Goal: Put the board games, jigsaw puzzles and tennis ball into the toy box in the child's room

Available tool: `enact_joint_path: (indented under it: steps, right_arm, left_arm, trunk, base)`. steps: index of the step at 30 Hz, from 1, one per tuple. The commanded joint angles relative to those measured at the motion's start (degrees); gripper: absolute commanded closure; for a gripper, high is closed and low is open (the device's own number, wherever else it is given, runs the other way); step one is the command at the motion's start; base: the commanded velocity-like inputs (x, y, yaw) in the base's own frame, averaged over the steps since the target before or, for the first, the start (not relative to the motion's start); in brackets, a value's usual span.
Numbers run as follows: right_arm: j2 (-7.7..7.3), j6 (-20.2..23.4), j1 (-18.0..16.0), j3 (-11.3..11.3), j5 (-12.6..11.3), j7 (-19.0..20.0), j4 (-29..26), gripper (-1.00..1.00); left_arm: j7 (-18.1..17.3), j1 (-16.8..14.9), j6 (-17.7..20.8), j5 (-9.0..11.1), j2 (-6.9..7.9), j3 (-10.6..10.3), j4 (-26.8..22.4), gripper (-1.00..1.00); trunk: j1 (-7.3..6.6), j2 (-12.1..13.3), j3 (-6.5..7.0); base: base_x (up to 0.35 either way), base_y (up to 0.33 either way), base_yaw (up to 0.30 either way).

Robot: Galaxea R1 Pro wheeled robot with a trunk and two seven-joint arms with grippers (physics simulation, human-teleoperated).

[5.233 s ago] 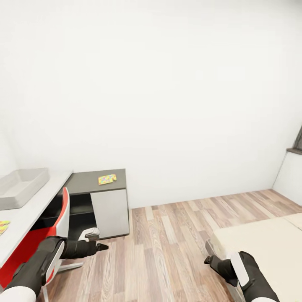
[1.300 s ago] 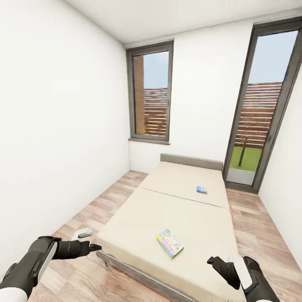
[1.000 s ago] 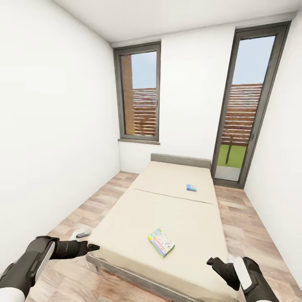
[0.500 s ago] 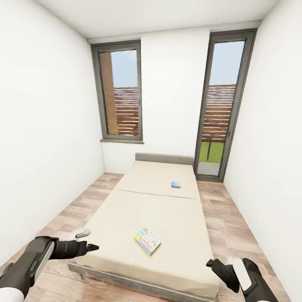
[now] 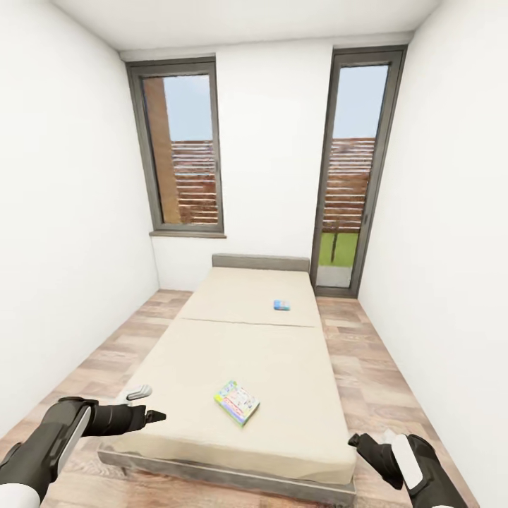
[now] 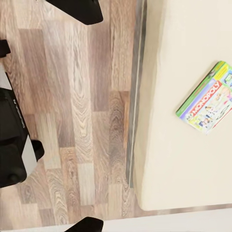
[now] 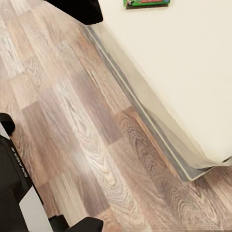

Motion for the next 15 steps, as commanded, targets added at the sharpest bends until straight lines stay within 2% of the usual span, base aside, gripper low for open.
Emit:
enact_joint_path:
  steps: [1, 15]
  right_arm:
    - [0.03, 0.09, -0.03, -0.05, -0.62, -0.48, -0.05, -1.00]
    - [-0.04, -0.26, -0.10, -0.05, -0.58, -0.49, 1.22, -1.00]
  left_arm:
    - [-0.23, -0.01, 0.39, -0.04, -0.01, 0.12, -0.01, -1.00]
    - [-0.22, -0.01, 0.24, -0.04, -0.01, 0.12, -0.05, -1.00]
  trunk:
    - [0.02, -0.05, -0.11]
    - [0.02, -0.05, -1.28]
  base:
    - [0.000, 0.141, -0.152]
    - [0.000, 0.031, -0.151]
